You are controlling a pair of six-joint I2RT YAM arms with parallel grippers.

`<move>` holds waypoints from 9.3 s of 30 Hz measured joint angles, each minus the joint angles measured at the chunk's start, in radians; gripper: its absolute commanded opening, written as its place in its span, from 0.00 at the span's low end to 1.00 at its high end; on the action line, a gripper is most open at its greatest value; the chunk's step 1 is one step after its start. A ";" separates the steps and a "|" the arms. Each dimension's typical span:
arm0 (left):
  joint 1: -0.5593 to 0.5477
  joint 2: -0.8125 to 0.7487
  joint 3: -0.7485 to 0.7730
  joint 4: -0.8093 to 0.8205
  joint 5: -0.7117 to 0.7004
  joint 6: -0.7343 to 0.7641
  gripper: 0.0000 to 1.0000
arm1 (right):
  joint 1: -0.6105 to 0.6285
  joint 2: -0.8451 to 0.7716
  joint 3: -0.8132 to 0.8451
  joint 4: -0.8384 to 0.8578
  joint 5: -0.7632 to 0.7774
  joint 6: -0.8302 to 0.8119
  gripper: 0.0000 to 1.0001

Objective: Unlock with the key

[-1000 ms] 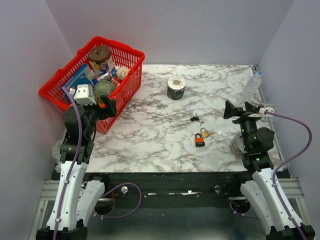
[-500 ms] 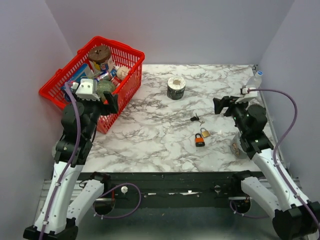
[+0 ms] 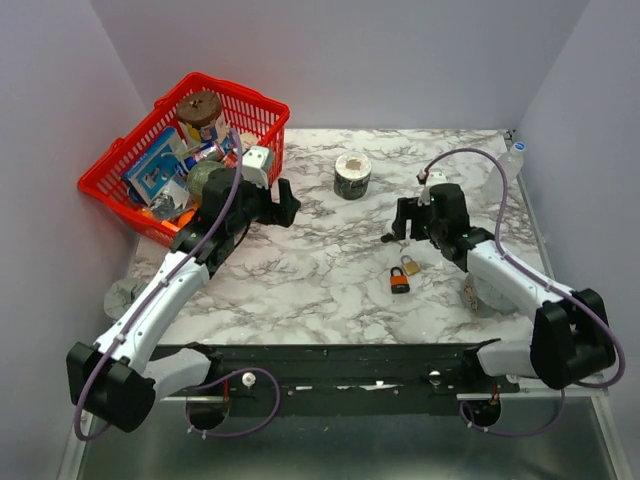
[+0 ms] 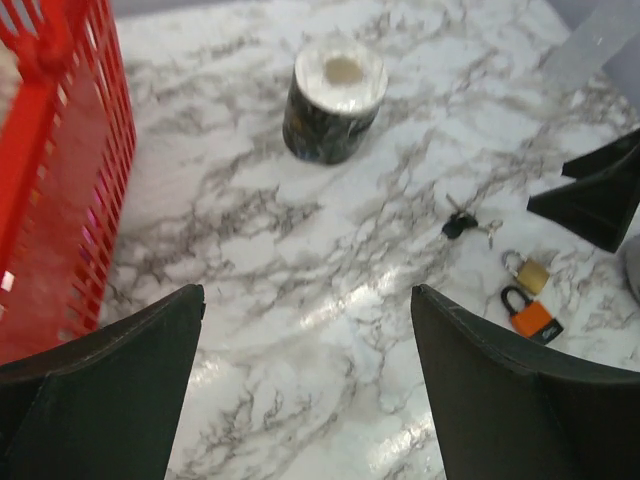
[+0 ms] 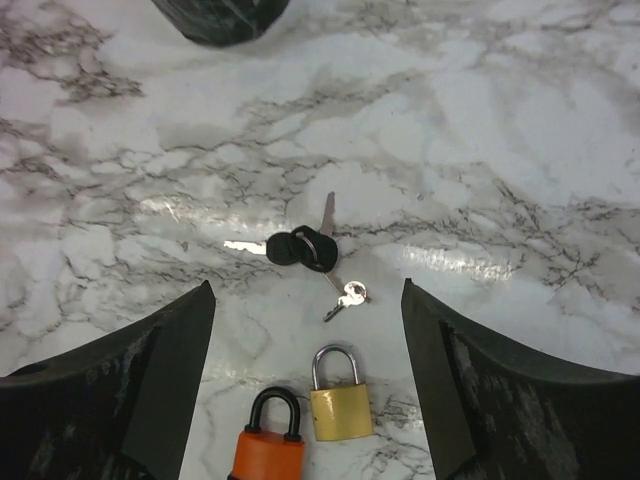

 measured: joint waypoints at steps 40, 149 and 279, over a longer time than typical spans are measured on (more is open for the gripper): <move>-0.034 0.009 -0.048 0.053 0.048 -0.063 0.95 | 0.050 0.473 0.212 -0.079 0.057 0.069 0.53; -0.388 0.230 0.021 -0.066 0.108 0.138 0.40 | 0.061 0.142 0.177 -0.094 -0.780 0.256 0.01; -0.745 0.780 0.275 0.063 -0.471 -0.659 0.79 | -0.098 -0.605 -0.182 0.296 0.058 0.362 0.01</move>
